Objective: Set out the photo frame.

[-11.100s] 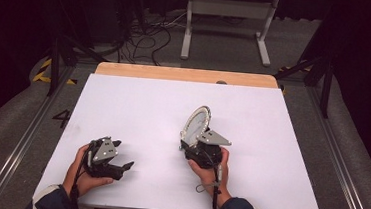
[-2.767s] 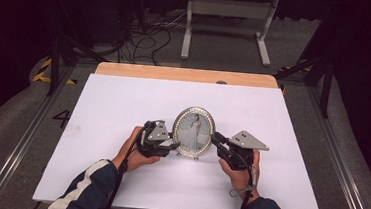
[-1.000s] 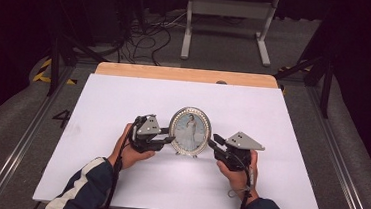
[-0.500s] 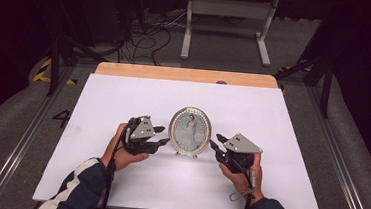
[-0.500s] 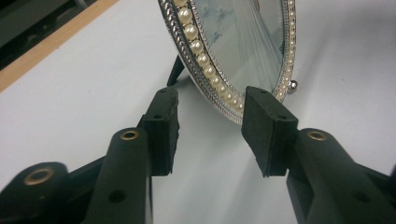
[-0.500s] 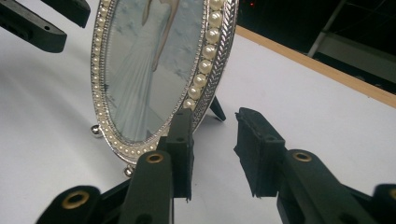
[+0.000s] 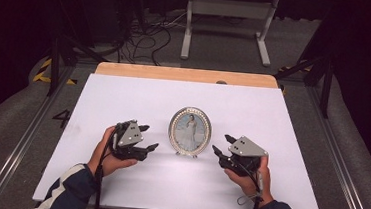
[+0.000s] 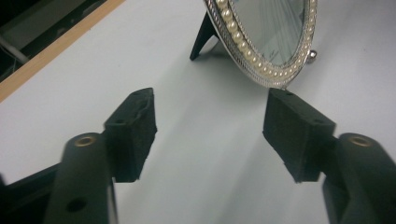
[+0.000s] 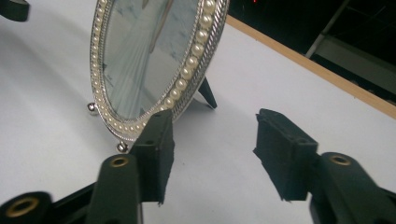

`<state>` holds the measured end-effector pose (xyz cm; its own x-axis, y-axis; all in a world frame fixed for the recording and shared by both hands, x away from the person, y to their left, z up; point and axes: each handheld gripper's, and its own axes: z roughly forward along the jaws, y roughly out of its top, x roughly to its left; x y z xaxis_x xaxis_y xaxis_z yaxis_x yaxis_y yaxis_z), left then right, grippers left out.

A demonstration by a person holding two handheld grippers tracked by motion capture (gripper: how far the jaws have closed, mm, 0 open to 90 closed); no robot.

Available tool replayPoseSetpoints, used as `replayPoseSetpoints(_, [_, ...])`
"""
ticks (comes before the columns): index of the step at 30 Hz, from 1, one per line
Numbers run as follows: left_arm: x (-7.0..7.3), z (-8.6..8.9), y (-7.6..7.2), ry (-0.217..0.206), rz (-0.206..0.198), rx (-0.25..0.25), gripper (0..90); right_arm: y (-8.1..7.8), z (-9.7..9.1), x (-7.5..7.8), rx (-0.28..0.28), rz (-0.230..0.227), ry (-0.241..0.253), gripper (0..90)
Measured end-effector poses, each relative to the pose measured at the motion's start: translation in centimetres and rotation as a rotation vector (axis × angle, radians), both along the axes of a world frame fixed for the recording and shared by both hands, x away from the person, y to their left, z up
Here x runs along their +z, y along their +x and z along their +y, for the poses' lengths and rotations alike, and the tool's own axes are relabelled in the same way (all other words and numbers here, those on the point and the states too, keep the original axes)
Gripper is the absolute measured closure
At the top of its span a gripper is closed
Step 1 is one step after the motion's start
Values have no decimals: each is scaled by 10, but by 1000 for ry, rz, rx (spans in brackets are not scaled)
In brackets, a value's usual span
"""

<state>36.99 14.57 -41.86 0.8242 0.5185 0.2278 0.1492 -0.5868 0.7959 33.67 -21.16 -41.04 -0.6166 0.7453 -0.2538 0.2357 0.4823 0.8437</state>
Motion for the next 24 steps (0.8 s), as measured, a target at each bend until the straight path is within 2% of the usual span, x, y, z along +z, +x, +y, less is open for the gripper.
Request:
replayPoseSetpoints(5, [-2, 10, -7, -2, -4, 23, 267, -1, -6, -1, -4, 13, 1, 360])
replayPoseSetpoints(10, [-7, 23, -10, -5, 5, 49, 193, -4, -12, -2, -31, 17, 7, 266])
replayPoseSetpoints(12, [-10, 28, -11, -5, 9, 62, 174, -4, -14, -5, -48, 22, -8, 237])
replayPoseSetpoints(15, [-14, 32, -11, 5, 12, 83, 162, -5, -17, -8, -58, 27, -27, 231])
replayPoseSetpoints(17, [-17, 37, -11, -5, 32, 89, 156, -5, -18, -8, -61, 25, -30, 226])
replayPoseSetpoints(24, [-21, 55, -15, -12, 40, 99, 134, -8, -31, -10, -85, 29, -21, 210])
